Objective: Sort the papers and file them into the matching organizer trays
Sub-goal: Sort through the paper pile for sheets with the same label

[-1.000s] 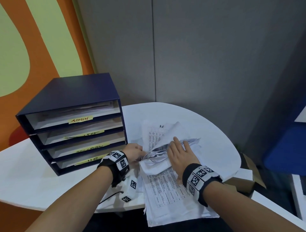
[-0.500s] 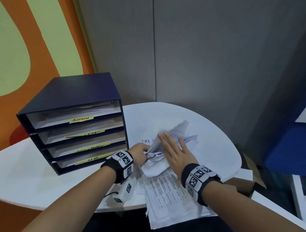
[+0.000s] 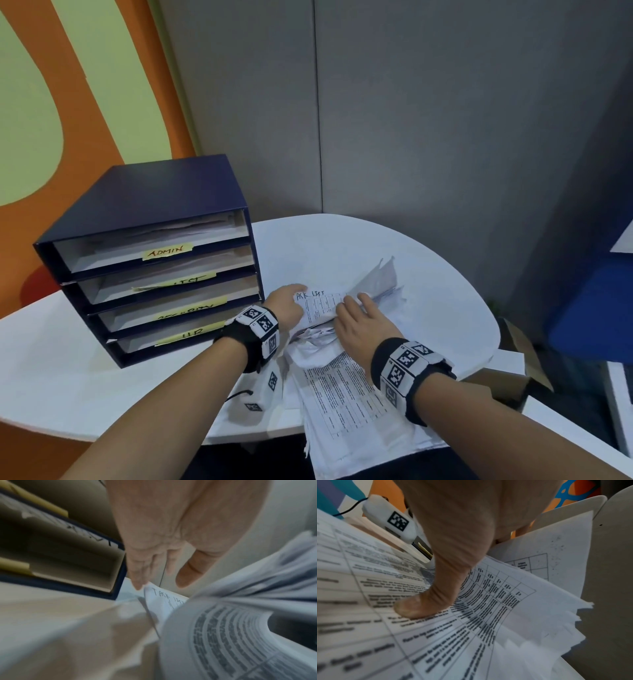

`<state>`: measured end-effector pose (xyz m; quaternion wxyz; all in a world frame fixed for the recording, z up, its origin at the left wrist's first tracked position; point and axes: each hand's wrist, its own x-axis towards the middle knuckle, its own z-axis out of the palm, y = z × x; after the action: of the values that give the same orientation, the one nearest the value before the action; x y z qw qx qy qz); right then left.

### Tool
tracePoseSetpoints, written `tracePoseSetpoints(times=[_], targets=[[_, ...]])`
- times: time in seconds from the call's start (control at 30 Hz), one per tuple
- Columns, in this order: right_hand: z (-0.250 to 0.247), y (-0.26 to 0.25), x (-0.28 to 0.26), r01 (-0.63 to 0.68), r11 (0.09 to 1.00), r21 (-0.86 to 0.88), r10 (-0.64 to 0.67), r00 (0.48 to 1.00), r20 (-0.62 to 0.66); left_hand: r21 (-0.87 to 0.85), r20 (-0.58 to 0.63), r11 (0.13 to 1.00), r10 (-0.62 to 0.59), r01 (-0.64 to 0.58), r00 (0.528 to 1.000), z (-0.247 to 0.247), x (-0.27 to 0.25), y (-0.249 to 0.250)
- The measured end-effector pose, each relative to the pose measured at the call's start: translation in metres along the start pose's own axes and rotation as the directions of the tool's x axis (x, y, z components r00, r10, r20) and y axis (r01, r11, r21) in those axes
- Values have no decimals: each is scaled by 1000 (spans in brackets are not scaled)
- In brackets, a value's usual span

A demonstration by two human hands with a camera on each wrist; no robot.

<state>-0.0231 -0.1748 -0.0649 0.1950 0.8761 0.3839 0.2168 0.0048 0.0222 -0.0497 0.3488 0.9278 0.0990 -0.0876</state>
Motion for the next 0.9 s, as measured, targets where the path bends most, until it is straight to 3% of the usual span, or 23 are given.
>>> tracePoseSetpoints(times=[0.17,0.23,0.37,0.53,0.67,0.77,0.9], targets=[[-2,1,-3,15,999,30,-15,1000,21,-141,-75,940,-324,312,943,8,10,4],[-2,2,-5,14,999,35,-14,1000,-10,-180,-81,919,-368,350,926,10,14,1],[8,2,-10,44,998,47,-42,999,-26,-161,-175,968,-219,191,960,15,16,-1],[-2,11,-6,38,998,44,-36,998,-46,-128,-325,991,-72,31,943,-2,1,16],[-17,22,7,34,999,-3,-34,999,13,-157,-463,986,-17,-63,886,-20,-4,31],[-19,26,11,62,998,3,-62,992,114,-230,-581,958,4,-168,814,-41,-8,41],[-16,31,12,-11,999,38,4,984,175,-188,-672,937,97,-296,734,-63,-24,55]])
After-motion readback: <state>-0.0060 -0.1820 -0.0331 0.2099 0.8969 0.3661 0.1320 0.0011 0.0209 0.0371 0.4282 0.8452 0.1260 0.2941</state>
